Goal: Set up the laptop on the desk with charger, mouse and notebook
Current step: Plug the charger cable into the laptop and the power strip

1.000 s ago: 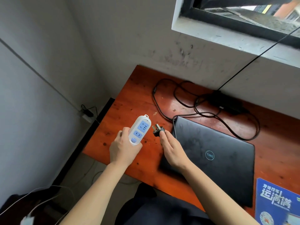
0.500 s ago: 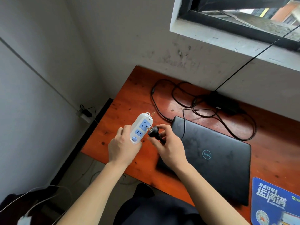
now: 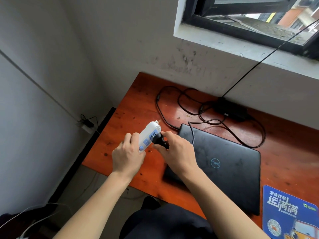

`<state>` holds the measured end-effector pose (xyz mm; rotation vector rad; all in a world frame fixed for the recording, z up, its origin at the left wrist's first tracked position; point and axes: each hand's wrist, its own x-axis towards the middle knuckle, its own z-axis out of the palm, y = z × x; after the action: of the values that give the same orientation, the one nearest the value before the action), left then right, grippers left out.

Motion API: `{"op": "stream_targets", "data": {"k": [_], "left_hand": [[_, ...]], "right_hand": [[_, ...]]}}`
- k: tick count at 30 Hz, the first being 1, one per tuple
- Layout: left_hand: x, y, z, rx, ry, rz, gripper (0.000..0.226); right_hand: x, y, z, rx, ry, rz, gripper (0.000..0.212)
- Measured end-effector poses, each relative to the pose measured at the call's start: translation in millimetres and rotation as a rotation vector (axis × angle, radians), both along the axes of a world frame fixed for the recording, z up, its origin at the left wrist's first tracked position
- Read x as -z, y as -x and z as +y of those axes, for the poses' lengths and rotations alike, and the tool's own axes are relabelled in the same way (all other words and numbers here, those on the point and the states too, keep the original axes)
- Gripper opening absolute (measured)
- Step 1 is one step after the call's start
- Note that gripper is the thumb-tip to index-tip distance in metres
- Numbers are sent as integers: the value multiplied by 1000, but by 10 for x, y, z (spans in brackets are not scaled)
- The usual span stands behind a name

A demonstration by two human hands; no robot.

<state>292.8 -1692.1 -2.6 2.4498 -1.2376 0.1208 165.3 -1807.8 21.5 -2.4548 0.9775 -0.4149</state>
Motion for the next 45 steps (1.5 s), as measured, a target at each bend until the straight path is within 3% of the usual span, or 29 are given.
{"op": "stream_targets", "data": {"k": [8,11,15,18,21,23,25,27,31,35,38,42,45], "left_hand": [[-58,69,-16,95,53,-56,44],[0,71,23,129,46,25,46],[37,62,82,92,2,302,52],[85,-26,113,25,7,621,54],[109,-79,108,-6,50,1068,69],[57,-103,80,-38,89,1336,89],[-8,-150,51,-16,88,1506,81],[-53,-213,13,-10,112,1521,66],[-54,-266,-93,38,163,1567,65],[-157,-250,-170,40,258,1533,55],[-240,-331,-210,33,293,1613,54],[-332,-458,-268,62,258,1755,52],[-308,-483,-269,-6,285,1910,65]], "right_hand": [[-63,-37,-79,-47,-17,131,39],[-77,-5,-94,-65,-56,147,38],[-114,78,-185,-182,-138,138,34],[-102,88,-251,-254,-11,365,23],[-68,72,-310,-288,32,535,36],[-24,87,-355,-350,12,504,35],[5,111,-374,-407,5,417,31],[34,113,-354,-453,49,294,26],[29,92,-292,-515,69,210,24],[-66,121,-343,-530,69,165,39],[-92,109,-322,-591,50,142,47],[-81,55,-241,-622,-13,3,24],[-132,4,-223,-625,-59,-60,13]]}}
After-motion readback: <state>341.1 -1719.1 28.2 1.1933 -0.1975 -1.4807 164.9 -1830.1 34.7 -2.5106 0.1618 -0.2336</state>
